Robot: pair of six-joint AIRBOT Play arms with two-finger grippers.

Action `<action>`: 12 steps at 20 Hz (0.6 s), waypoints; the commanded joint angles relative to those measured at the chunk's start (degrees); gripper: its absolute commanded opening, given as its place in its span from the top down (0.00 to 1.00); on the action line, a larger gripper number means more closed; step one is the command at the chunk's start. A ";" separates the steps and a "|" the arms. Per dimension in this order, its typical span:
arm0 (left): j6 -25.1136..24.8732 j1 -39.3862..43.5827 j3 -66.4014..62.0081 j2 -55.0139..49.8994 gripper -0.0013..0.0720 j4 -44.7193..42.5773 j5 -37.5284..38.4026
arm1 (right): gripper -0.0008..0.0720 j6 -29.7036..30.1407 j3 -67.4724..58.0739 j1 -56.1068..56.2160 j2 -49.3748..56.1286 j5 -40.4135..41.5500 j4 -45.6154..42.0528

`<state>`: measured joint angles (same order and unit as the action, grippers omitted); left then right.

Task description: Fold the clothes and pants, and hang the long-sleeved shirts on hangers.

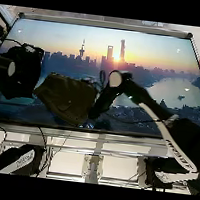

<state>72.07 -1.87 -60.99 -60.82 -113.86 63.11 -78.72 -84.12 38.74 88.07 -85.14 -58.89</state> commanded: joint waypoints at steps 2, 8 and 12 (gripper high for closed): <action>6.01 -2.73 -0.59 1.46 0.62 -4.35 -0.92 | 0.15 1.29 0.46 -7.72 -3.26 7.85 0.15; 7.13 -7.93 -0.59 1.66 0.49 5.18 0.22 | 0.04 1.25 10.97 -11.98 3.10 30.27 12.59; 3.82 -9.70 -0.59 1.70 0.20 13.46 6.56 | 0.05 0.26 10.88 -11.67 12.52 32.63 23.98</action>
<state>78.17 -10.17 -61.56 -59.18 -106.83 65.49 -77.56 -74.26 27.46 95.24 -56.95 -43.66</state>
